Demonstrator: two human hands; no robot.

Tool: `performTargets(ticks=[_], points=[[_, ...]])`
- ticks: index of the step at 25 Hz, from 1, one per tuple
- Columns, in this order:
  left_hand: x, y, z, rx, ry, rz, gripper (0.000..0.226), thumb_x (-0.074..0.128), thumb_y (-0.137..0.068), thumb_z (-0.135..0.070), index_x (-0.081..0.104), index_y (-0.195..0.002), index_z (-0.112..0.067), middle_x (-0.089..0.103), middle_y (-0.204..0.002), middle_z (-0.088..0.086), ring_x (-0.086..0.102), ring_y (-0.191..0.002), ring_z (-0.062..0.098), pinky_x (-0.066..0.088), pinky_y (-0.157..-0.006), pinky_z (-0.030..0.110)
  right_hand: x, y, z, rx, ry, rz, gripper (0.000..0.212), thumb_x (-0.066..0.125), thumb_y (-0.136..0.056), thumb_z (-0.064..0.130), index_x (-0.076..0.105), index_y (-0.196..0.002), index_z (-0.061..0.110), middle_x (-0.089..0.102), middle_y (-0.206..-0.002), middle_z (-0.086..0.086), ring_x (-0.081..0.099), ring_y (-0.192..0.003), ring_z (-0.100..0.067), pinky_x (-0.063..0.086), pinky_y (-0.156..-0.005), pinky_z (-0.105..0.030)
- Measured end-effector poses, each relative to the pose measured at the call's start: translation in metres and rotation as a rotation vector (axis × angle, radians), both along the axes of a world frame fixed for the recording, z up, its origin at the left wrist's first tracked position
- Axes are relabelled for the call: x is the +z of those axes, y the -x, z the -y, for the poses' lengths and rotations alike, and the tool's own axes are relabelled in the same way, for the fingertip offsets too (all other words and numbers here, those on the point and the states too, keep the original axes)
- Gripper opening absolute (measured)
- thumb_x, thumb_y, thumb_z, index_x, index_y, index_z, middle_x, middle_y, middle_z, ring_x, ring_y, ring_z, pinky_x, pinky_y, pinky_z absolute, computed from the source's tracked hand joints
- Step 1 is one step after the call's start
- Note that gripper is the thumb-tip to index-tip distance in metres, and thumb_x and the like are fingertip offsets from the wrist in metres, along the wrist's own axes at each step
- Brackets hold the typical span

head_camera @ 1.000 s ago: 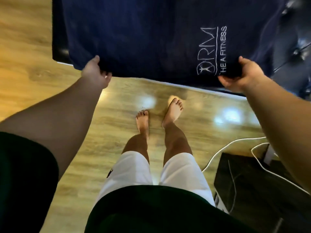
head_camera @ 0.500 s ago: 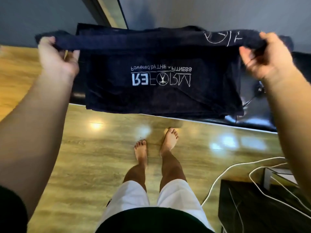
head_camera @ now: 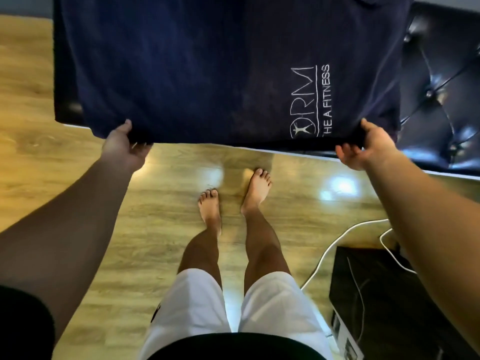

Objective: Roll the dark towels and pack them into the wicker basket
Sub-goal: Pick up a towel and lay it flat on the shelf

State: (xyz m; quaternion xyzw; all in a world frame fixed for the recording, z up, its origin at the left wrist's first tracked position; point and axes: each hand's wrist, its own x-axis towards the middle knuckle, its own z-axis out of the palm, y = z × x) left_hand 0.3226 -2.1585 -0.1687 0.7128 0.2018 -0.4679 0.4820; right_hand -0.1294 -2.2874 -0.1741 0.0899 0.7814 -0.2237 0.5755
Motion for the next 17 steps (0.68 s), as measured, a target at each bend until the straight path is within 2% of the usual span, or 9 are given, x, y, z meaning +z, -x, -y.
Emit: performTargets(ticks=[3, 4, 7, 8, 10, 12, 13, 15, 17], points=[[-0.029, 0.001, 0.01, 0.077, -0.163, 0.055, 0.036, 0.068, -0.091, -0.027, 0.059, -0.125, -0.02, 0.067, -0.118, 0.001, 0.064, -0.104, 0.024, 0.056, -0.081, 0.043, 0.006, -0.009, 0.014, 0.025, 0.102, -0.01, 0.021, 0.062, -0.093, 0.039, 0.067, -0.108, 0.025, 0.074, -0.101, 0.01, 0.069, -0.088, -0.01, 0.055, -0.067, -0.029], [-0.041, 0.001, 0.011, -0.009, -0.106, 0.161, 0.037, 0.066, -0.091, -0.027, 0.058, -0.126, -0.02, 0.066, -0.12, 0.003, 0.063, -0.105, 0.026, 0.055, -0.078, 0.044, 0.012, -0.013, 0.02, -0.003, 0.138, -0.006, 0.017, 0.06, -0.094, 0.033, 0.067, -0.107, 0.025, 0.075, -0.1, 0.009, 0.071, -0.089, -0.012, 0.056, -0.066, -0.029], [-0.063, -0.022, 0.03, 0.046, -0.099, 0.121, 0.026, 0.055, -0.097, -0.024, 0.055, -0.122, -0.015, 0.061, -0.125, 0.012, 0.06, -0.108, 0.034, 0.059, -0.08, 0.043, 0.025, -0.009, 0.042, 0.076, 0.179, -0.083, 0.024, 0.06, -0.088, 0.026, 0.067, -0.111, 0.024, 0.077, -0.103, 0.007, 0.072, -0.092, -0.015, 0.059, -0.071, -0.03], [-0.091, -0.045, 0.022, -0.063, -0.178, 0.248, 0.018, 0.047, -0.102, -0.021, 0.052, -0.118, -0.015, 0.061, -0.122, 0.016, 0.061, -0.106, 0.035, 0.058, -0.081, 0.043, 0.028, -0.005, 0.049, 0.104, 0.204, -0.109, 0.034, 0.065, -0.08, 0.027, 0.067, -0.114, 0.023, 0.076, -0.103, 0.006, 0.073, -0.093, -0.015, 0.059, -0.066, -0.03], [-0.256, 0.025, -0.071, -0.623, -0.255, 0.566, 0.017, 0.033, -0.099, -0.013, 0.037, -0.113, -0.021, 0.058, -0.111, 0.024, 0.059, -0.102, 0.039, 0.047, -0.09, 0.054, 0.045, 0.003, 0.061, 0.178, 0.244, -0.207, 0.046, 0.07, -0.068, 0.025, 0.067, -0.114, 0.021, 0.076, -0.091, 0.008, 0.073, -0.084, -0.012, 0.056, -0.059, -0.026], [-0.249, 0.115, -0.105, -0.939, -0.452, 0.654, 0.023, 0.033, -0.095, -0.016, 0.036, -0.117, -0.021, 0.055, -0.116, 0.02, 0.053, -0.106, 0.037, 0.04, -0.091, 0.054, 0.063, 0.008, 0.064, 0.16, 0.297, -0.186, 0.011, 0.061, -0.079, 0.022, 0.064, -0.089, 0.02, 0.067, -0.066, 0.011, 0.065, -0.065, -0.006, 0.05, -0.057, -0.015], [-0.224, 0.133, -0.105, -1.001, -0.421, 0.714, 0.025, 0.034, -0.095, -0.018, 0.04, -0.119, -0.019, 0.052, -0.117, 0.016, 0.051, -0.107, 0.035, 0.04, -0.09, 0.05, 0.064, 0.009, 0.059, 0.117, 0.298, -0.141, 0.008, 0.055, -0.086, 0.02, 0.059, -0.079, 0.021, 0.064, -0.062, 0.012, 0.062, -0.061, -0.004, 0.048, -0.056, -0.014], [-0.233, 0.121, -0.099, -0.977, -0.424, 0.526, 0.023, 0.039, -0.095, -0.02, 0.046, -0.117, -0.018, 0.049, -0.114, 0.012, 0.05, -0.105, 0.031, 0.04, -0.088, 0.047, 0.049, 0.011, 0.037, 0.086, 0.243, -0.089, 0.021, 0.052, -0.092, 0.019, 0.056, -0.072, 0.022, 0.065, -0.07, 0.01, 0.064, -0.068, -0.006, 0.05, -0.058, -0.018], [-0.256, 0.136, -0.116, -1.003, -0.372, 0.408, 0.02, 0.043, -0.094, -0.019, 0.046, -0.114, -0.019, 0.047, -0.111, 0.011, 0.049, -0.103, 0.03, 0.04, -0.083, 0.047, 0.021, 0.015, 0.007, 0.07, 0.105, -0.07, 0.013, 0.058, -0.093, 0.029, 0.059, -0.081, 0.022, 0.065, -0.088, 0.007, 0.064, -0.083, -0.011, 0.053, -0.07, -0.026]])
